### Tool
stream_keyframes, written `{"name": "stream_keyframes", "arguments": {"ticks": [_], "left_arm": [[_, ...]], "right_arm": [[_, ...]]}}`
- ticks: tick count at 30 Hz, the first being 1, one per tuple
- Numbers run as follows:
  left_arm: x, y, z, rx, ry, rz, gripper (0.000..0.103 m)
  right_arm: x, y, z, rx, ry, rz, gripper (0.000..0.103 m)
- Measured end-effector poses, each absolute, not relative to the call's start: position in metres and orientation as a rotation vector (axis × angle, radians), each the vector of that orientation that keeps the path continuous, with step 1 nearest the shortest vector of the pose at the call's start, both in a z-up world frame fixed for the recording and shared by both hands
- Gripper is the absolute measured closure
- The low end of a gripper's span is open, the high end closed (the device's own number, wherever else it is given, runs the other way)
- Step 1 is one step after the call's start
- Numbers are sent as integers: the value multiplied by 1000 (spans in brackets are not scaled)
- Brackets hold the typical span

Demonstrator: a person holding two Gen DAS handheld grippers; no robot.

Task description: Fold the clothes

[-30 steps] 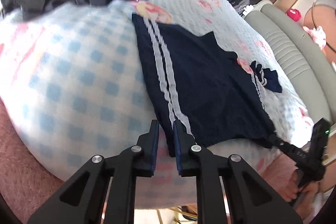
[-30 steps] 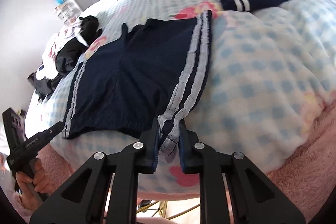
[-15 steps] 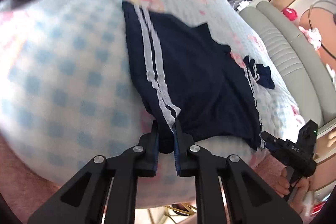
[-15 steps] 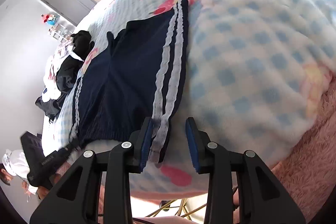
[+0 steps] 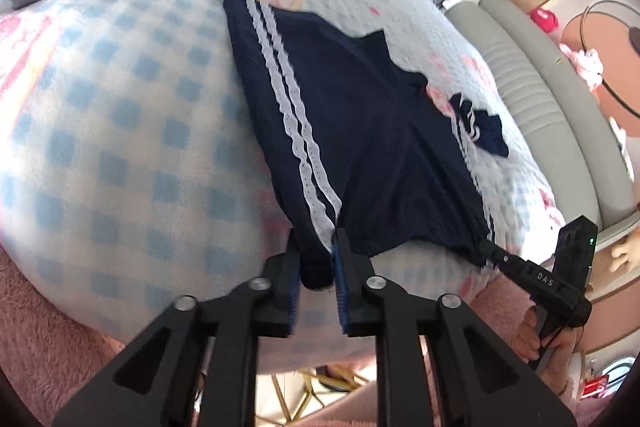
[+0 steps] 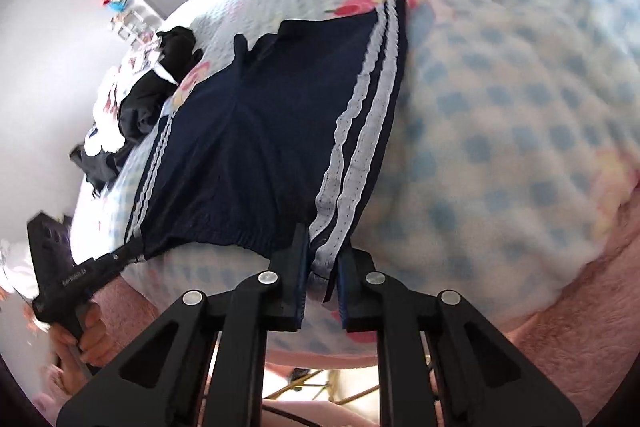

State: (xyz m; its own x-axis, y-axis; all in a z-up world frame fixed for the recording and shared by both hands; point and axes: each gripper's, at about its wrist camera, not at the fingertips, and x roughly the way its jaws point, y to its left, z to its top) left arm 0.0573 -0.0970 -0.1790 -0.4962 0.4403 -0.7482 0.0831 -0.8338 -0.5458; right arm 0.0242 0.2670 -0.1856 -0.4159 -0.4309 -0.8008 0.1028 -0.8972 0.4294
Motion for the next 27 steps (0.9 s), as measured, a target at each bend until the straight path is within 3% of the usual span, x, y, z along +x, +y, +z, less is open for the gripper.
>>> {"name": "stream_keyframes", "arguments": {"ticks": [3,4,6,8,12,14,15,17,20,23,26,27], "left_arm": [[48,-108,-175,-1428,-786,2459,72],[44,-114,-172,-1411,-802,2467,66],[32,-127,-170,-1373,-845,2458,59],[13,-135,-177,-1385,-880,2436,58],[-22,-134,-192,-1404,-914,2385,61],[-30,-130,-192,-1372,-904,2383,83],[-31,-128,-190,-1373,-874,2416,99],[-31,-126,-185,-1374,-812,2497,99],[-25,-133,-181,-1385,-781,2565,99],[-19,-146,-187,-1445,-805,2577,95],[-2,-150,-180,-1414,-826,2624,90],[7,-147,-173,-1362,-823,2641,82]], "right_arm": [[20,274,-188,1494,-497,-2339,77],[19,279,-187,1488,-520,-2341,77],[9,285,-184,1469,-539,-2345,66],[-2,289,-181,1449,-554,-2348,61],[-37,289,-192,1494,-575,-2320,61],[-48,287,-200,1509,-594,-2302,65],[-52,287,-203,1513,-605,-2294,76],[-58,284,-205,1505,-598,-2300,94],[-53,276,-193,1448,-501,-2373,97],[-49,276,-191,1452,-459,-2421,96],[-33,280,-188,1440,-508,-2426,83],[-28,281,-187,1435,-524,-2428,81]]}}
